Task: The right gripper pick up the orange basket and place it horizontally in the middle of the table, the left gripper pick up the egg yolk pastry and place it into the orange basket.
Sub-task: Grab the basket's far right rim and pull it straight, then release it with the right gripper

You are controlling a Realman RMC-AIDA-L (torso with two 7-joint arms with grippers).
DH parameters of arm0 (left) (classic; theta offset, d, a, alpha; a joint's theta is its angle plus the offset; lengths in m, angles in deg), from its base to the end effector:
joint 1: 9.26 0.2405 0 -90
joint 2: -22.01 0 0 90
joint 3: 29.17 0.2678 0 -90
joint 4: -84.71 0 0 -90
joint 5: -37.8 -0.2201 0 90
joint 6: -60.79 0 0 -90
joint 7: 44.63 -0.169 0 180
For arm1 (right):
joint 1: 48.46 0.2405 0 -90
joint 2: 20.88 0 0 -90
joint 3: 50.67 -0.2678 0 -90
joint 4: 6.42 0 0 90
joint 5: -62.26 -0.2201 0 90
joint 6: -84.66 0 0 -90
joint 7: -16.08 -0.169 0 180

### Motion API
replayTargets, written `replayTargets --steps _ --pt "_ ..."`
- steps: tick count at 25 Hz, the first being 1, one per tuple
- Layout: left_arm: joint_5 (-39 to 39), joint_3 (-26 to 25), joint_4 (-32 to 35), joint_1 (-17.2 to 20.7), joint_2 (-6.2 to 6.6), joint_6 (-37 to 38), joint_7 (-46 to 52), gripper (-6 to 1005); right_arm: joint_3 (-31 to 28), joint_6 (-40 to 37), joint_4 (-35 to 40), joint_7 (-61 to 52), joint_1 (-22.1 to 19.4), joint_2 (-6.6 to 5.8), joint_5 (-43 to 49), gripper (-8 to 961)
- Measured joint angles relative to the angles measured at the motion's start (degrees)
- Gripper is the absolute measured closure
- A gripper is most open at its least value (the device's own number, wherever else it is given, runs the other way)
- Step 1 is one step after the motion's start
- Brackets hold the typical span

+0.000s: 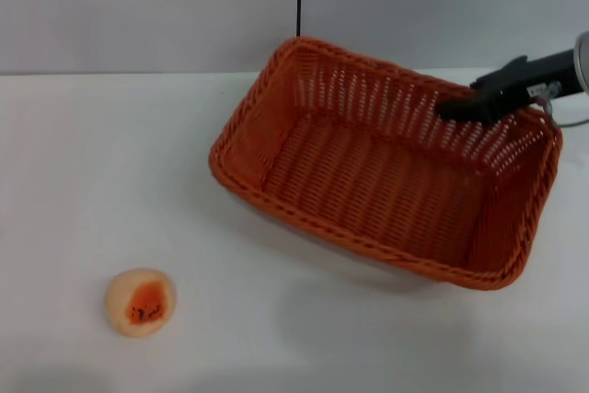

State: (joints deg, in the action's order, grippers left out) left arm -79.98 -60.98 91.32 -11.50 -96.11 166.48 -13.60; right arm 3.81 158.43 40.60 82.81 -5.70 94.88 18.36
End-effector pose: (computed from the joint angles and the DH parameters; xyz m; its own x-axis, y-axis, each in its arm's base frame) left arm -0.4041 0.1674 0.0540 0.5760 -0.2381 0.7820 0.7903 -0.0821 -0.6071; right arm 0.2380 0.4376 -0.0141 0.8399 -0.5358 -0.0872 -0.5286 -0.7708 -0.3555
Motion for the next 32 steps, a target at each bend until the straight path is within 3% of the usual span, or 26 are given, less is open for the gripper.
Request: replayTargets --steps 6,8,13,19,32 --pt "0.0 0.0 0.2 1.8 0.04 1.0 -0.1 188 1.2 4.7 1.6 2.0 3.3 -0.48 0.8 717" --pt "0.0 0.0 0.3 2.8 -0.01 1.3 -0.1 188 3.8 6.3 1.8 3.7 4.8 -0.53 2.4 764" --pt "0.1 -0.1 0.6 4.1 -0.10 2.0 -0.1 188 8.5 9.2 0.6 8.1 6.8 -0.37 4.8 774" --pt "0.1 -0.2 0.6 4.9 -0.08 2.6 -0.1 188 9.5 10.4 0.9 12.9 7.0 -0.11 5.5 785" --pt "0.5 -0.5 1.6 5.4 0.08 5.0 -0.1 188 13.2 10.4 11.2 21.7 3.4 1.57 12.4 773"
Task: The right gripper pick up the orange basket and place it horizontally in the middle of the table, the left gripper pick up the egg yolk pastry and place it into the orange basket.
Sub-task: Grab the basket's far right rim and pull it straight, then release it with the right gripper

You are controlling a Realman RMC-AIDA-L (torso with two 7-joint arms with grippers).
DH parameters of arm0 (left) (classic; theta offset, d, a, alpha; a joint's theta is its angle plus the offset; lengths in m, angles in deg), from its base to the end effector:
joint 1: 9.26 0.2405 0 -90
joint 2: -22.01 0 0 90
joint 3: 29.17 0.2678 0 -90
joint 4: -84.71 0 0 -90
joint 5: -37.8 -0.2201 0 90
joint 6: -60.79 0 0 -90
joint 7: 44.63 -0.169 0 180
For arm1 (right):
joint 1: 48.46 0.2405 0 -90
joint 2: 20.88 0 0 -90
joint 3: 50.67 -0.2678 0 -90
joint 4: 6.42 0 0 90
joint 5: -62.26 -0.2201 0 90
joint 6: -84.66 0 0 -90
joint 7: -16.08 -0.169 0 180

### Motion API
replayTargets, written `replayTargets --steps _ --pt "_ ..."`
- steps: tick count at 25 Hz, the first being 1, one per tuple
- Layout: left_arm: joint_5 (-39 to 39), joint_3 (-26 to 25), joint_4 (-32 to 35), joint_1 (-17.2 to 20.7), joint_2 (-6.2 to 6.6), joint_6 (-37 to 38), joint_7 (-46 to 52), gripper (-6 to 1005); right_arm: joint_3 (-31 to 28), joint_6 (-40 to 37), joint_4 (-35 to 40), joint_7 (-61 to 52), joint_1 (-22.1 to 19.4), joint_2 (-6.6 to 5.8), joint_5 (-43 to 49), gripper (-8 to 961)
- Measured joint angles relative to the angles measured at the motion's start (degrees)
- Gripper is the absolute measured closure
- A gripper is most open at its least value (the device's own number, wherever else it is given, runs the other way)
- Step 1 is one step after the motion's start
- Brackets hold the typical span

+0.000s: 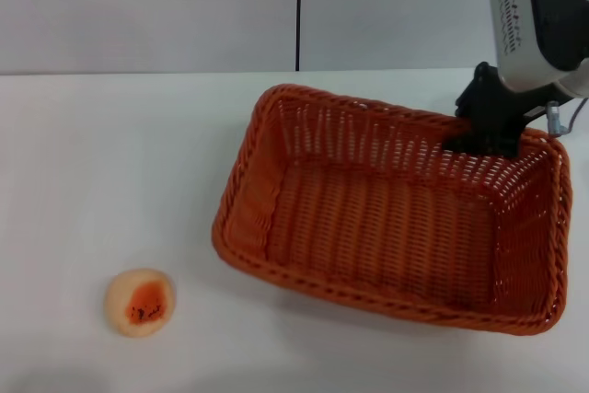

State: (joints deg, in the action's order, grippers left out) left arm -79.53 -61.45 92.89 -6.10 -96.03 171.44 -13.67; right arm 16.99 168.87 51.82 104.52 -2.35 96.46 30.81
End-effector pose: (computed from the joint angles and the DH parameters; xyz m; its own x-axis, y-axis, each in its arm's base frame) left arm -0.4089 0.1226 0.0647 0.6096 -0.2482 0.7528 0.7717 -0.0314 -0.6352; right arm 0.1982 0.4224 -0.0253 0.9125 0.0831 0.4006 0.1541 -0.9769 -0.1482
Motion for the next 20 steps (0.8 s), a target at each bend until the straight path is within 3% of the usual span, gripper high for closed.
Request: replayTargets --steps 6,20 --pt "0.0 0.0 0.0 0.0 0.01 0.2 0.2 188 3.0 0.1 2.8 4.3 -0.7 1.39 -0.7 766" --pt "0.1 -0.1 0.6 0.3 -0.15 1.1 -0.1 189 6.2 0.6 7.7 10.2 -2.4 1.39 -1.9 749"
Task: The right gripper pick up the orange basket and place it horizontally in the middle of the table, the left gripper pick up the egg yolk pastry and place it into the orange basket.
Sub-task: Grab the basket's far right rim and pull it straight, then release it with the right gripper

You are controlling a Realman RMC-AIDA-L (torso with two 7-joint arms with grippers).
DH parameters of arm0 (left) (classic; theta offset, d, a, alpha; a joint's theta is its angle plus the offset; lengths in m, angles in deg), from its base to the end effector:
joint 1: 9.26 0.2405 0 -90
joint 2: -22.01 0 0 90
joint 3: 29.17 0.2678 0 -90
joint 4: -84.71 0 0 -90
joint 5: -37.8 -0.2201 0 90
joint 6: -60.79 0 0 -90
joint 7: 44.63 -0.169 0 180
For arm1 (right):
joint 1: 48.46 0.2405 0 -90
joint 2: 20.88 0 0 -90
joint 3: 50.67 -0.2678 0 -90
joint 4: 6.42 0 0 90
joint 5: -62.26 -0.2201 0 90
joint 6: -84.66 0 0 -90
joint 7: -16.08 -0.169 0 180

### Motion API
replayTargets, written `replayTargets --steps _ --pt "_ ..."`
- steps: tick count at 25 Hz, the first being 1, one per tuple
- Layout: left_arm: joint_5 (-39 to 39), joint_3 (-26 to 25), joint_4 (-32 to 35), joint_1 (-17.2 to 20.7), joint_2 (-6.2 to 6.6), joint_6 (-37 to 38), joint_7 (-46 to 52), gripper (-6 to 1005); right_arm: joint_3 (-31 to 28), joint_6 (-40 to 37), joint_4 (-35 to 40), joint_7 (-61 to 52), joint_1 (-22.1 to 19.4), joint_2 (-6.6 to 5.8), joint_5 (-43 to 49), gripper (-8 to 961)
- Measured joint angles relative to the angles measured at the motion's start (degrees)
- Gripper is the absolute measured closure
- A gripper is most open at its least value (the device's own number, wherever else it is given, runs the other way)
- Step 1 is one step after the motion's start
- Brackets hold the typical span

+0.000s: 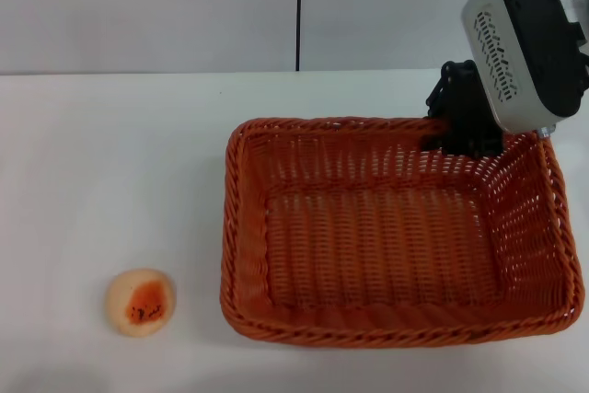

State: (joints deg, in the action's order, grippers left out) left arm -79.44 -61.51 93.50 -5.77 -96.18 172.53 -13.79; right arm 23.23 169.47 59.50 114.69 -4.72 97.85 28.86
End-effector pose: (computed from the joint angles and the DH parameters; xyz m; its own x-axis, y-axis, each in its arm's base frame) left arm -0.4074 0.1185 0.0661 0.6160 -0.2563 0.7449 0.7648 -0.0316 -0.6434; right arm 0.1736 0.4112 -0.0358 0.8306 0.3670 0.4188 0.4231 -0.9049 -0.0462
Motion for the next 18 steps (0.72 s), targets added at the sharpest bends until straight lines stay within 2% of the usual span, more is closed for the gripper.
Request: replayTargets --steps 18 --pt "0.0 -0.1 0.0 -0.3 -0.02 0.2 0.0 189 -0.1 -1.0 1.2 -1.3 -2.7 0.10 -2.9 727"
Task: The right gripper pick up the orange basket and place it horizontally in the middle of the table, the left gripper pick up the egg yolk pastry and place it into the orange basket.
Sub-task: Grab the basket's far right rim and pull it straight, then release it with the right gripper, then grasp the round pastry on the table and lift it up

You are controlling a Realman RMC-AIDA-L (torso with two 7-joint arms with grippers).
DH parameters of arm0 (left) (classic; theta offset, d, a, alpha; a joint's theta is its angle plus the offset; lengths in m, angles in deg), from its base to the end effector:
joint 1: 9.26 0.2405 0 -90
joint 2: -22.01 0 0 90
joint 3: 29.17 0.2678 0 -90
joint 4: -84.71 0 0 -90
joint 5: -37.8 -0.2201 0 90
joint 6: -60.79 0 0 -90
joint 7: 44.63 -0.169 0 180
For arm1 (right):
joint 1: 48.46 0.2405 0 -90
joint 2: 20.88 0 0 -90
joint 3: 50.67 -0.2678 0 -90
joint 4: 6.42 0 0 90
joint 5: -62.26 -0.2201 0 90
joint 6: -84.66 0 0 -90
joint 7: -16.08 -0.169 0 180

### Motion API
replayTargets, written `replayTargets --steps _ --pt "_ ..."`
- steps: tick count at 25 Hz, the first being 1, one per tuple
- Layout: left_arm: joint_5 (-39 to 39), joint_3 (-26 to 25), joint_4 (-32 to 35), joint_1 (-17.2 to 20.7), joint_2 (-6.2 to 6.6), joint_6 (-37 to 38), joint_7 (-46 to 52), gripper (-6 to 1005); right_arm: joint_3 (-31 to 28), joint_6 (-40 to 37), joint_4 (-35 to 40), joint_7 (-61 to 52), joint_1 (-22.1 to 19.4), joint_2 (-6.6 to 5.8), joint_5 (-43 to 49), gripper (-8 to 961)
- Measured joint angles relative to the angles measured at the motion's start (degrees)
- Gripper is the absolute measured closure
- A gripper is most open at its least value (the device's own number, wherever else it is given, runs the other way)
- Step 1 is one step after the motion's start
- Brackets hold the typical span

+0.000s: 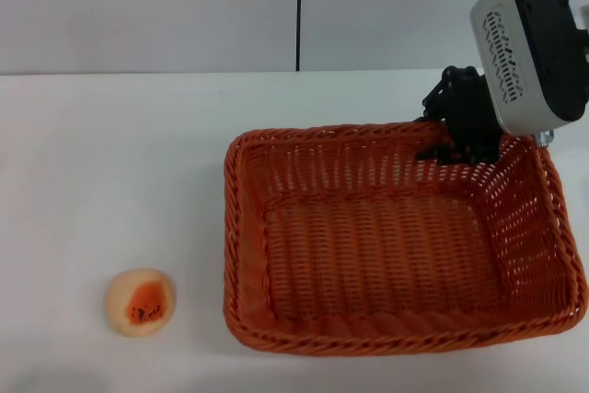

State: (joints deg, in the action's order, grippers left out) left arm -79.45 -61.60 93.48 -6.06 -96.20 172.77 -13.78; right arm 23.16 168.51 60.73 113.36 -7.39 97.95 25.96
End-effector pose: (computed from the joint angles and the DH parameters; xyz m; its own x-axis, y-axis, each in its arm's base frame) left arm -0.4061 0.1203 0.0663 0.6136 -0.2636 0.7443 0.7648 -0.0364 -0.6433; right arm 0.1790 0.4054 -0.0364 0.8698 0.3225 0.3734 0.3802 -0.9204 -0.0907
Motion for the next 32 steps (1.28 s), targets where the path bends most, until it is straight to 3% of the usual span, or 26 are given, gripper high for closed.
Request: replayTargets --steps 10,14,17,18,19,22,23,24,27,28,32 --pt "-0.2 0.2 0.0 -0.3 0.03 -0.2 0.0 189 -0.6 -2.7 1.1 -4.3 -1.5 0.12 -3.0 573" --pt "-0.5 1.2 2.8 -0.5 0.23 -0.4 2.9 189 -5.5 -1.0 6.2 -4.2 -4.7 0.09 -11.8 400" --pt "-0.5 3.4 7.7 -1.8 0.36 -0.4 8.7 189 -12.0 2.2 10.9 -4.2 -8.8 -0.02 -22.3 354" --pt "-0.5 6.4 12.4 -3.0 0.42 -0.5 13.6 189 -16.1 3.8 12.9 -4.3 -12.2 0.04 -29.4 353" --pt "-0.5 6.4 12.4 -3.0 0.42 -0.5 13.6 189 -16.1 3.8 12.9 -4.3 -12.2 0.04 -29.4 352" --pt "-0.6 12.9 20.5 -4.8 0.57 -0.5 21.4 189 -21.6 4.6 12.4 -4.3 -18.3 0.06 -42.0 349" --pt "-0.6 17.2 25.3 -5.7 0.57 -0.5 26.0 189 -24.3 4.6 10.9 -4.2 -22.7 0.06 -49.9 349" --pt "-0.6 17.2 25.3 -5.7 0.57 -0.5 26.0 189 -24.3 4.6 10.9 -4.2 -22.7 0.06 -49.9 349" --pt "-0.6 23.4 32.2 -6.8 0.33 -0.5 31.3 190 -26.9 4.6 8.5 -3.9 -28.2 0.16 -56.4 349" --pt "-0.6 24.9 33.8 -7.0 0.29 -0.6 32.6 190 -28.3 4.9 6.3 -3.1 -31.8 0.19 -59.9 349" --pt "-0.7 30.8 38.6 -8.1 0.26 -1.2 36.2 190 -29.9 6.6 1.2 0.5 -36.0 0.26 -66.0 349"
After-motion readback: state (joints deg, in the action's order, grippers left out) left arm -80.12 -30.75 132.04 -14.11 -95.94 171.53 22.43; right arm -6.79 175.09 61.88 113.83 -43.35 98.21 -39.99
